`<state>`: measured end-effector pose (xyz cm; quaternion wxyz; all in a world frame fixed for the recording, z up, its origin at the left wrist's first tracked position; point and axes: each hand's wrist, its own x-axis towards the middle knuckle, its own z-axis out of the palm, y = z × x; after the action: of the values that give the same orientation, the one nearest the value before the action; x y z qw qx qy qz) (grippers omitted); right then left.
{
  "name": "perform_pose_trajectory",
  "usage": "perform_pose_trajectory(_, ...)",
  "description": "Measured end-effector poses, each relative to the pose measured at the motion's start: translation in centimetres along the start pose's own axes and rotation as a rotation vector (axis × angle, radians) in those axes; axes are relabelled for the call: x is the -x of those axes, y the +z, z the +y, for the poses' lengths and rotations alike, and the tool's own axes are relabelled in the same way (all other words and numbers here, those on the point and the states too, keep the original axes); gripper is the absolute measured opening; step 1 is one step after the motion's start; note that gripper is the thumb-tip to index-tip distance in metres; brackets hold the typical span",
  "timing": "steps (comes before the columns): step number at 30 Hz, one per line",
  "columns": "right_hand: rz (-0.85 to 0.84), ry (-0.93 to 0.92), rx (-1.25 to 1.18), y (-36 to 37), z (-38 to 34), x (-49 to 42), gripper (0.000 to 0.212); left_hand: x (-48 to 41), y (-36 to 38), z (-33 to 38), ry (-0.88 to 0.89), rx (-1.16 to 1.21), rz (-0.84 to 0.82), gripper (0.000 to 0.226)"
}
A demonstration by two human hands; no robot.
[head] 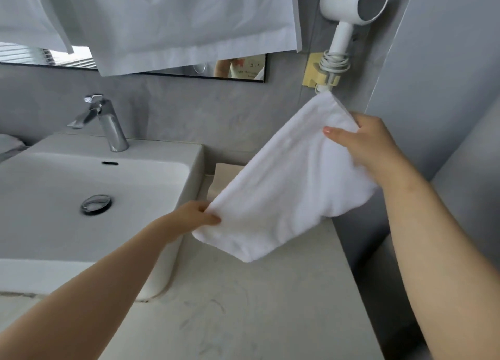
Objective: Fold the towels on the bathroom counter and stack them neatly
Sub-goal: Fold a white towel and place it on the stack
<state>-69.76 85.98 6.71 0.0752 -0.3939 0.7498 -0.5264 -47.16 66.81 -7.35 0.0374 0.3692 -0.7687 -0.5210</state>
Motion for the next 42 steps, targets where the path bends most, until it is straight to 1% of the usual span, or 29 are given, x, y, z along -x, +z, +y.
perform_pose_trajectory(1,0.034,0.042,-0.059,-0.2,0.6,0.0,0.002,-0.1,-0.2,0.0,-0.006,0.122,0.047,0.045)
perform_pose_trajectory(3,0.08,0.118,-0.148,-0.4,1.6,0.2,0.006,-0.2,-0.8,0.3,-0.018,0.351,0.067,0.043)
perform_pose_trajectory(6,0.121,0.207,-0.228,-0.2,3.0,0.6,0.003,0.1,-1.9,0.7,0.004,0.443,0.079,0.041)
perform_pose_trajectory(8,0.142,0.265,-0.278,-0.1,3.7,1.0,0.005,0.0,-2.9,0.8,0.009,0.495,0.146,0.039)
perform_pose_trajectory(9,0.146,0.294,-0.294,0.0,4.1,1.2,0.009,0.1,-3.5,1.1,0.01,0.53,0.187,0.035)
perform_pose_trajectory(11,0.134,0.349,-0.313,0.3,4.9,1.4,0.015,0.6,-4.4,1.9,-0.006,0.712,0.244,0.016)
perform_pose_trajectory(12,0.124,0.384,-0.326,0.5,5.1,1.5,0.017,0.7,-4.5,2.1,-0.009,0.839,0.281,0.024)
perform_pose_trajectory(13,0.12,0.418,-0.351,0.7,5.4,1.5,0.016,0.8,-4.4,2.2,-0.024,0.936,0.295,0.039)
perform_pose_trajectory(15,0.123,0.459,-0.405,1.1,5.9,1.5,0.016,1.1,-3.4,1.6,-0.068,1.035,0.217,0.053)
perform_pose_trajectory(17,0.13,0.491,-0.372,1.3,6.6,1.4,0.02,1.8,-2.0,1.0,-0.197,1.015,0.054,0.056)
perform_pose_trajectory(18,0.138,0.507,-0.345,1.4,7.0,1.4,0.023,1.9,-1.7,0.8,-0.251,0.974,-0.019,0.053)
perform_pose_trajectory(20,0.154,0.541,-0.321,1.5,7.9,1.5,0.03,1.1,-1.7,0.5,-0.286,0.913,-0.063,0.039)
perform_pose_trajectory(23,0.151,0.594,-0.293,1.4,9.3,1.5,0.038,-0.5,-1.7,0.6,-0.339,0.865,-0.041,0.039)
perform_pose_trajectory(26,0.111,0.614,-0.288,1.5,10.2,0.8,0.042,-2.5,-0.8,0.1,-0.409,0.82,-0.006,0.02)
perform_pose_trajectory(27,0.095,0.625,-0.28,1.7,10.4,0.6,0.044,-3.2,-0.1,-0.4,-0.443,0.801,0.016,0.017)
perform_pose_trajectory(29,0.06,0.649,-0.243,2.0,10.9,0.2,0.044,-4.4,1.7,-1.7,-0.525,0.716,0.084,0.016)
perform_pose_trajectory(31,0.026,0.686,-0.215,2.5,11.7,0.0,0.046,-5.2,4.2,-2.8,-0.581,0.568,0.147,0.013)
perform_pose_trajectory(33,0.008,0.728,-0.191,2.9,12.8,0.0,0.051,-5.6,6.5,-3.3,-0.605,0.447,0.188,0.02)
perform_pose_trajectory(35,0.007,0.763,-0.157,3.1,13.7,0.0,0.053,-6.3,8.2,-3.5,-0.569,0.423,0.21,0.023)
perform_pose_trajectory(37,0.01,0.797,-0.124,3.0,14.4,0.0,0.053,-7.1,9.2,-3.7,-0.565,0.39,0.197,0.058)
perform_pose_trajectory(38,0.01,0.808,-0.11,2.9,14.6,0.0,0.053,-7.5,9.5,-3.8,-0.569,0.358,0.184,0.07)
perform_pose_trajectory(39,0.005,0.813,-0.096,2.8,14.9,0.0,0.053,-7.8,9.7,-3.8,-0.575,0.324,0.164,0.073)
perform_pose_trajectory(42,-0.018,0.811,-0.06,2.5,15.3,0.0,0.05,-8.2,10.2,-3.5,-0.586,0.291,0.066,0.061)
